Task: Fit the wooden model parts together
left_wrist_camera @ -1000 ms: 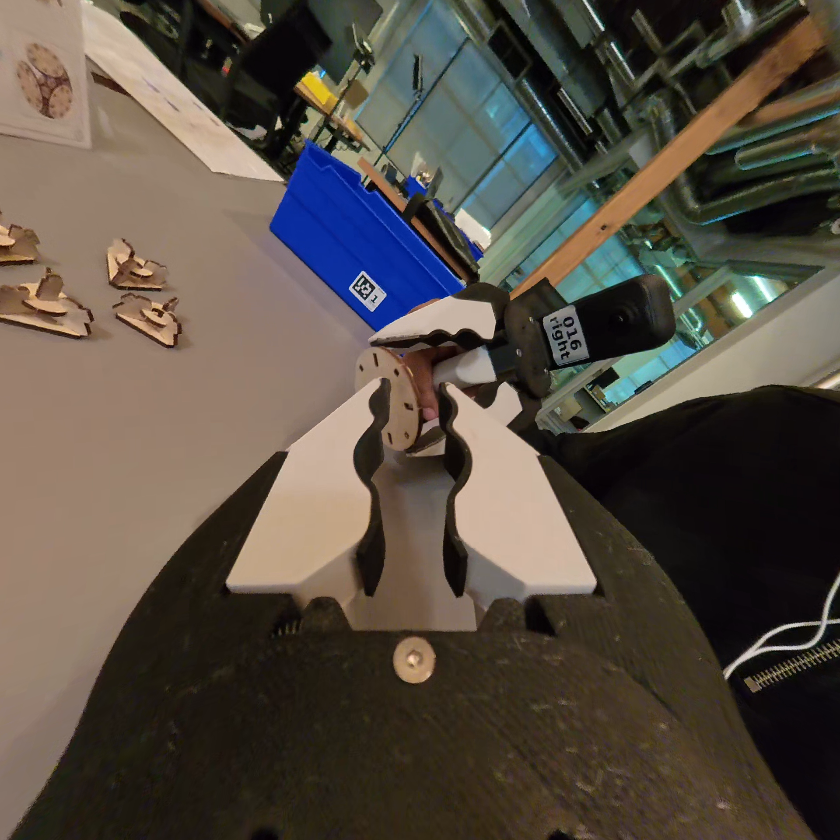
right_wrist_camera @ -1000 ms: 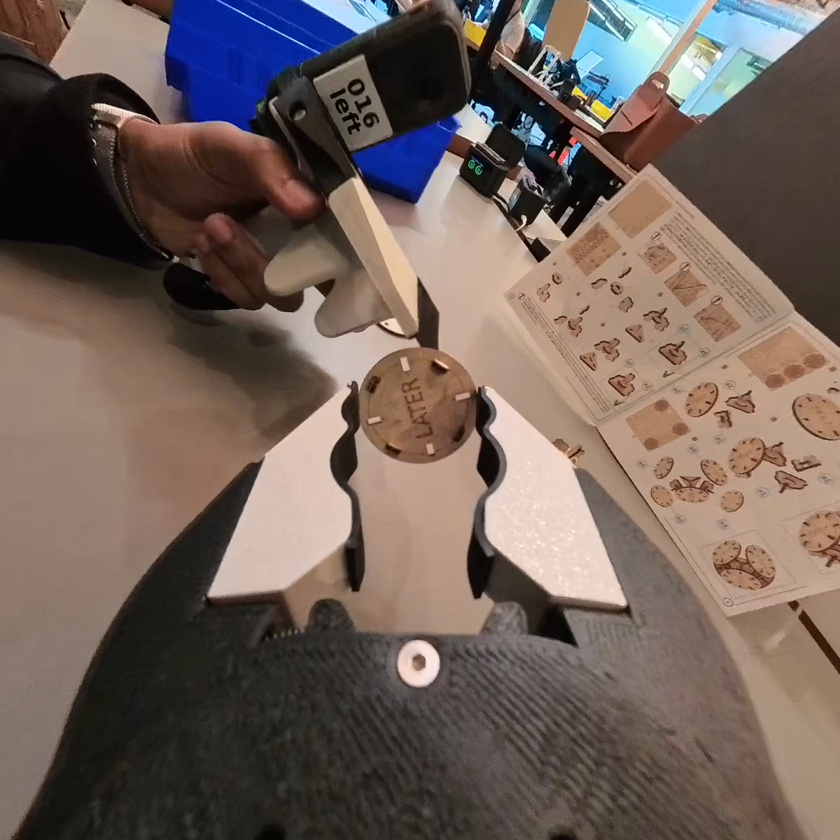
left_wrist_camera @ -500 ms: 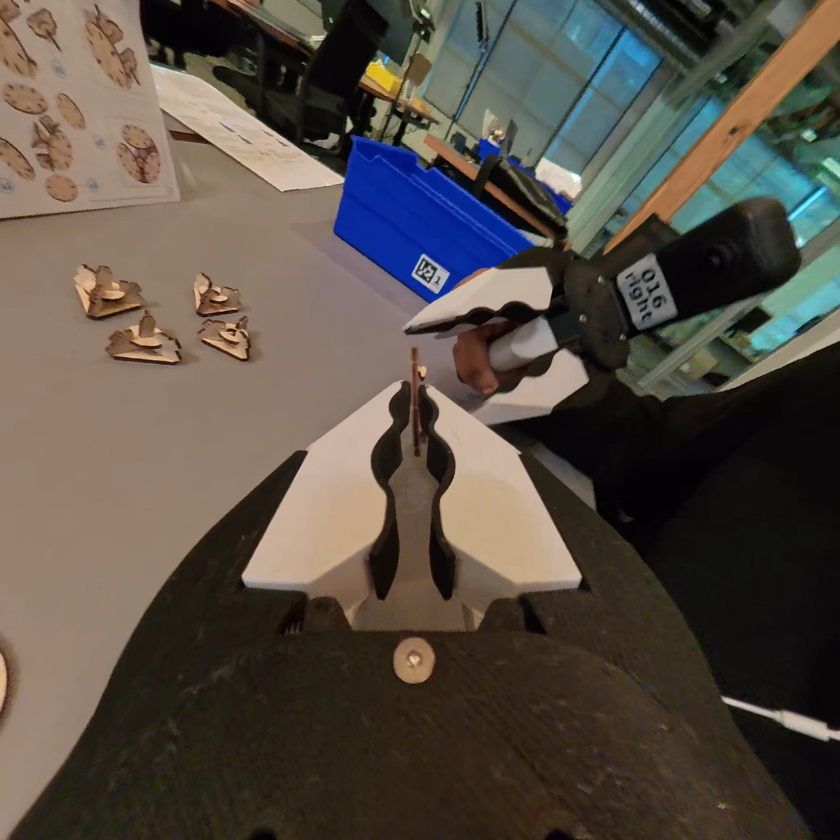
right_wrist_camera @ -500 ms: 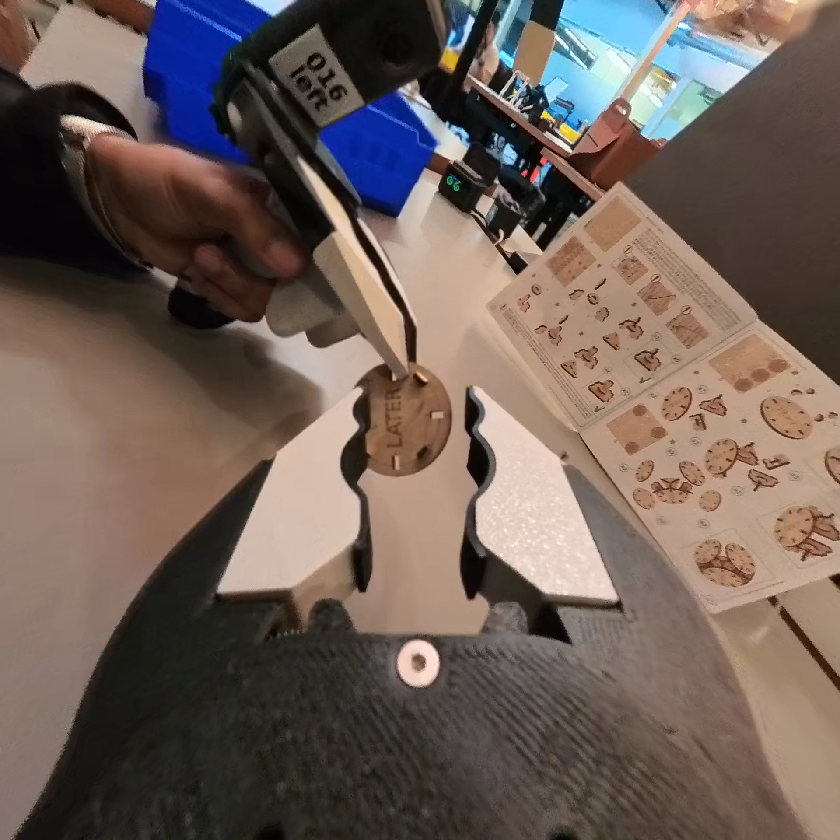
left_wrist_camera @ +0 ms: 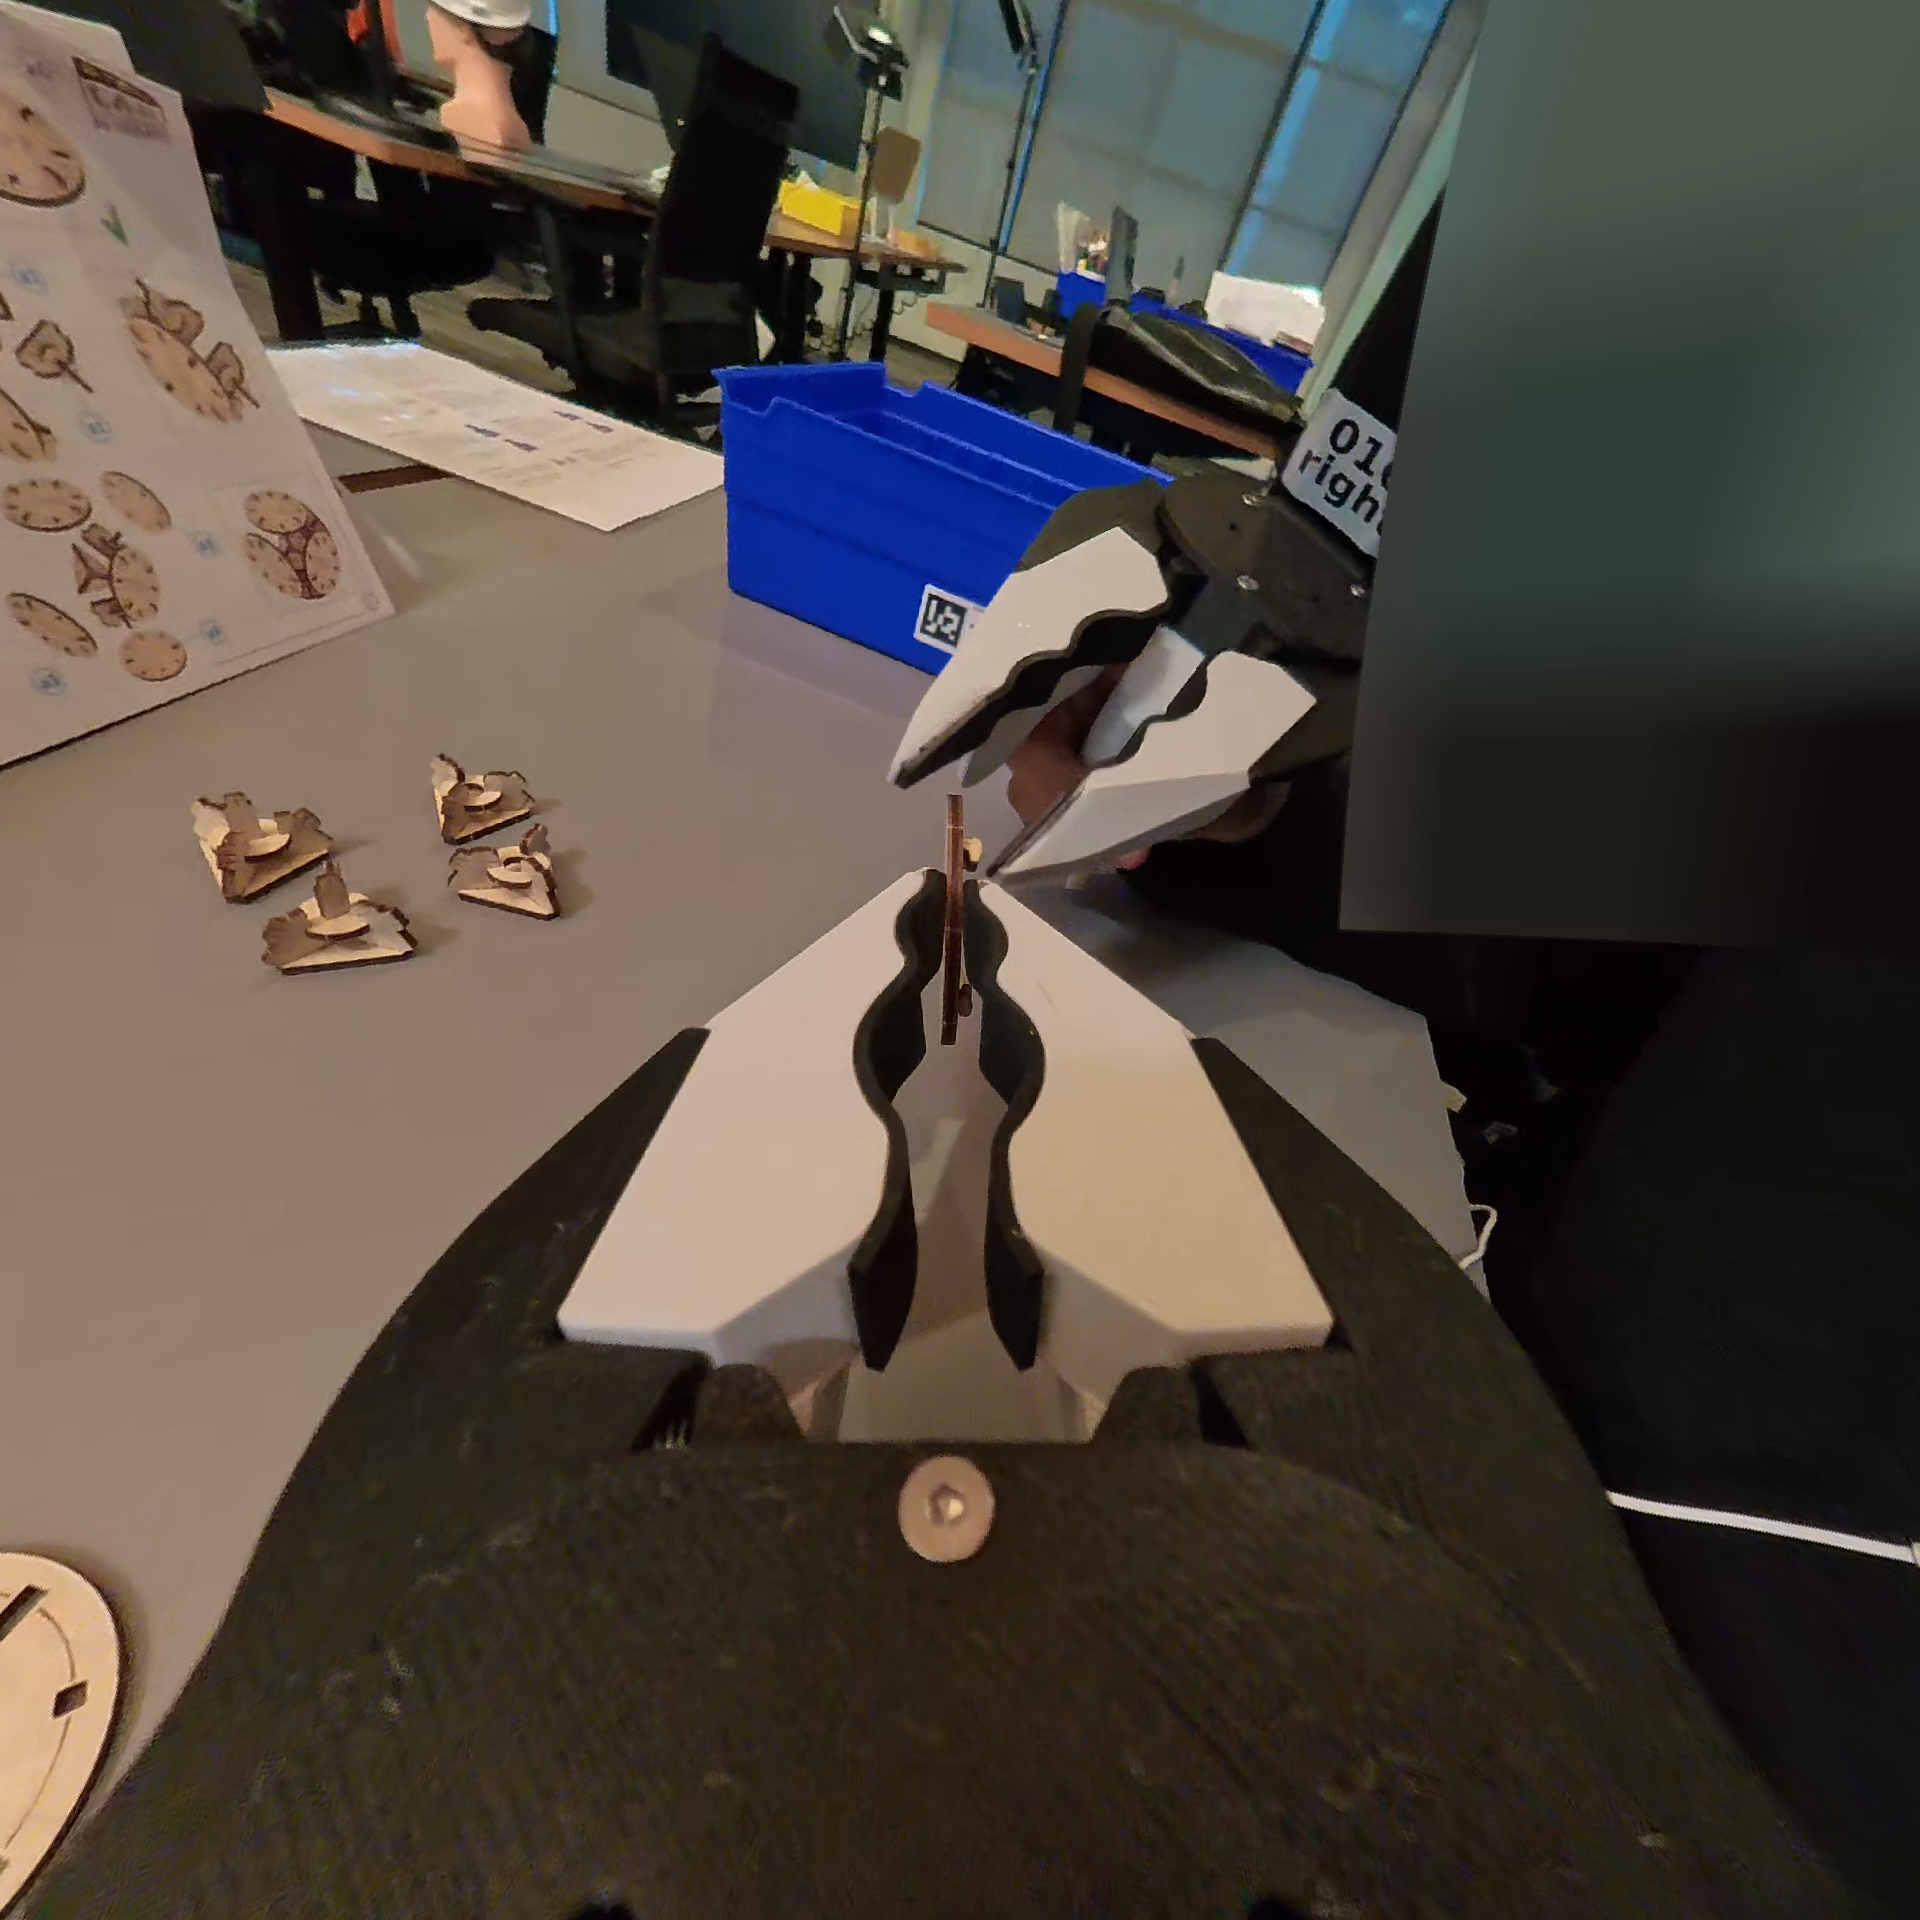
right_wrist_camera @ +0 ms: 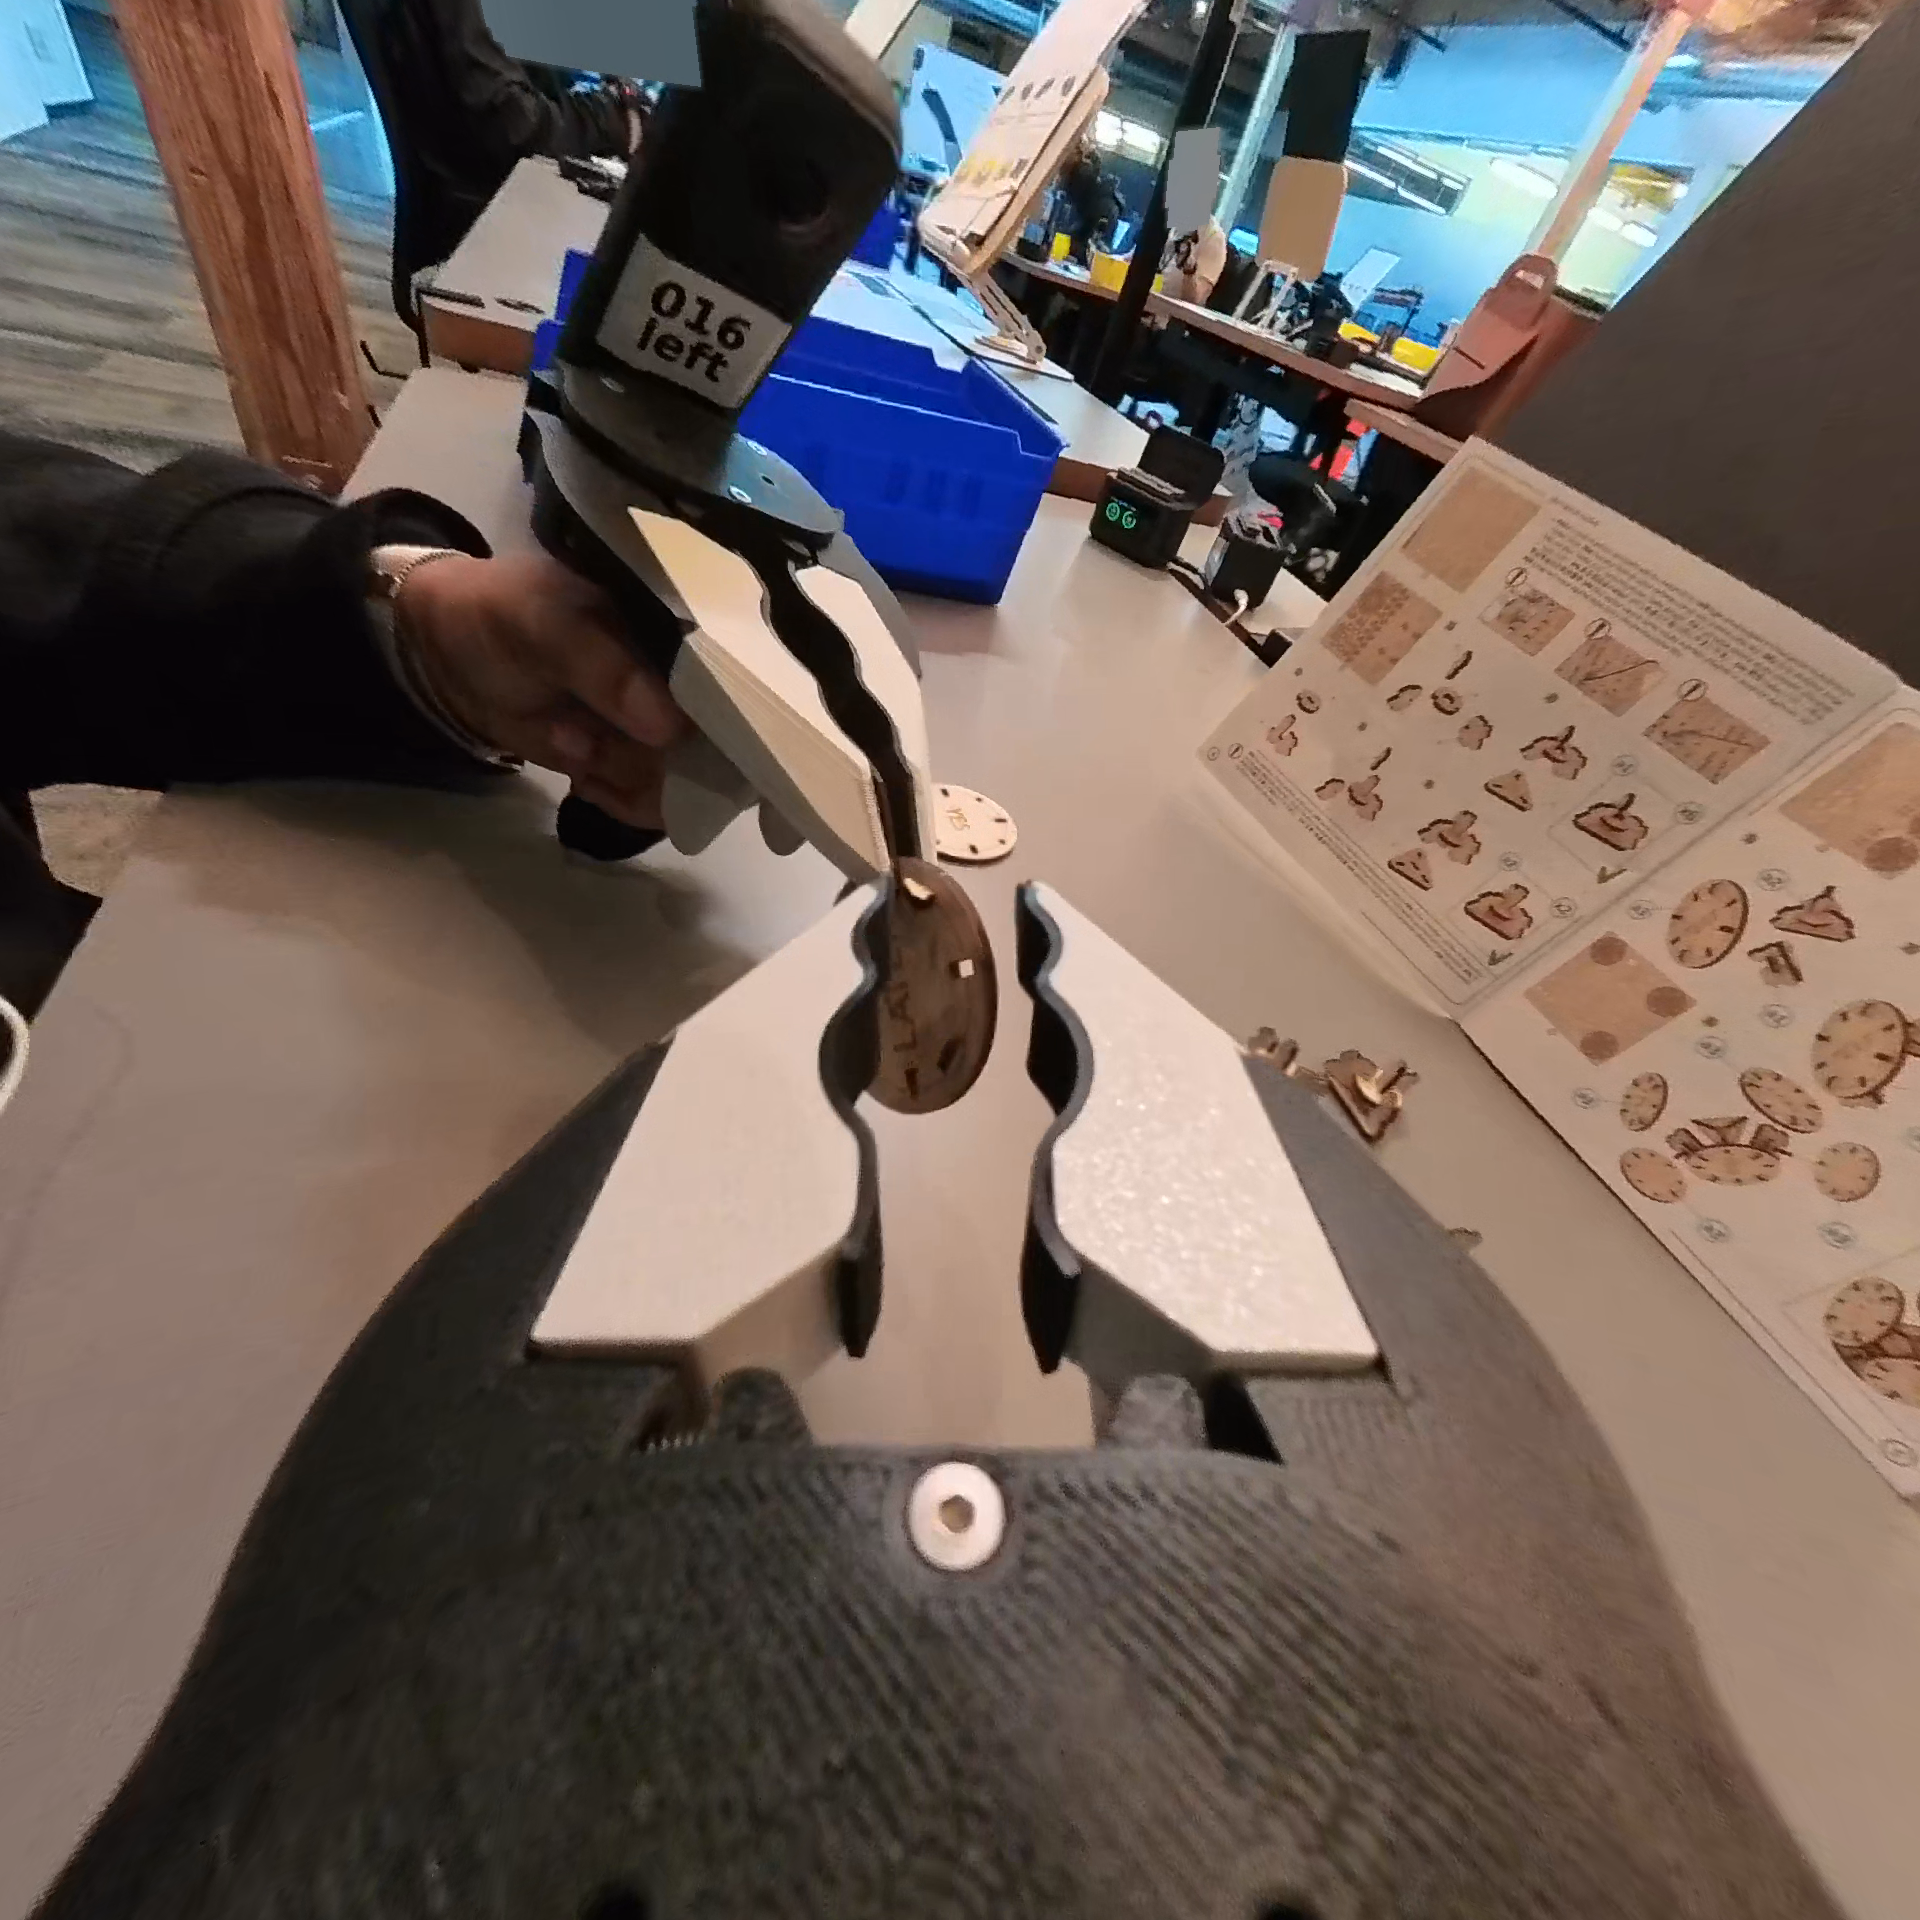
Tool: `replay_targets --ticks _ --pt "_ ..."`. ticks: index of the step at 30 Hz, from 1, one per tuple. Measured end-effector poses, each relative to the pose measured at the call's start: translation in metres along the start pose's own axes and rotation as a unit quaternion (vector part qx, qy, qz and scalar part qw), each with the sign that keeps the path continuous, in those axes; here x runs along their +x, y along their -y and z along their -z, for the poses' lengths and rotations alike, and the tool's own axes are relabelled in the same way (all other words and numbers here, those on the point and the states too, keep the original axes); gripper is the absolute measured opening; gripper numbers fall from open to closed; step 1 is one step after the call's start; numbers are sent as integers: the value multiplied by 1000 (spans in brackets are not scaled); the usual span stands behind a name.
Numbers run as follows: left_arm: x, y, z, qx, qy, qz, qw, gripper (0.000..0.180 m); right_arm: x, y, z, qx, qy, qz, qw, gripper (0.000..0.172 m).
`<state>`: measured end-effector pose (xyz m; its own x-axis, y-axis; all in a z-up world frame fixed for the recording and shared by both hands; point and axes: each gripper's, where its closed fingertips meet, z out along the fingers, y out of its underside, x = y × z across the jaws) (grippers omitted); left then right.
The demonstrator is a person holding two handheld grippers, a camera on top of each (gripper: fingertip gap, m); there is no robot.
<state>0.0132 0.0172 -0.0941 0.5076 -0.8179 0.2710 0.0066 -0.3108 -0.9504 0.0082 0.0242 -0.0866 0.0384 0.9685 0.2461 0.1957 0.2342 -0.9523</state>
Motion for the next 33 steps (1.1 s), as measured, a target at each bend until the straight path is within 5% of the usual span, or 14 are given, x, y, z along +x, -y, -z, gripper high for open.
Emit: replay_targets --ticks 33 --pt "21 6 3 18 -75 22 997 0 -18 11 9 31 91 -48 994 10"
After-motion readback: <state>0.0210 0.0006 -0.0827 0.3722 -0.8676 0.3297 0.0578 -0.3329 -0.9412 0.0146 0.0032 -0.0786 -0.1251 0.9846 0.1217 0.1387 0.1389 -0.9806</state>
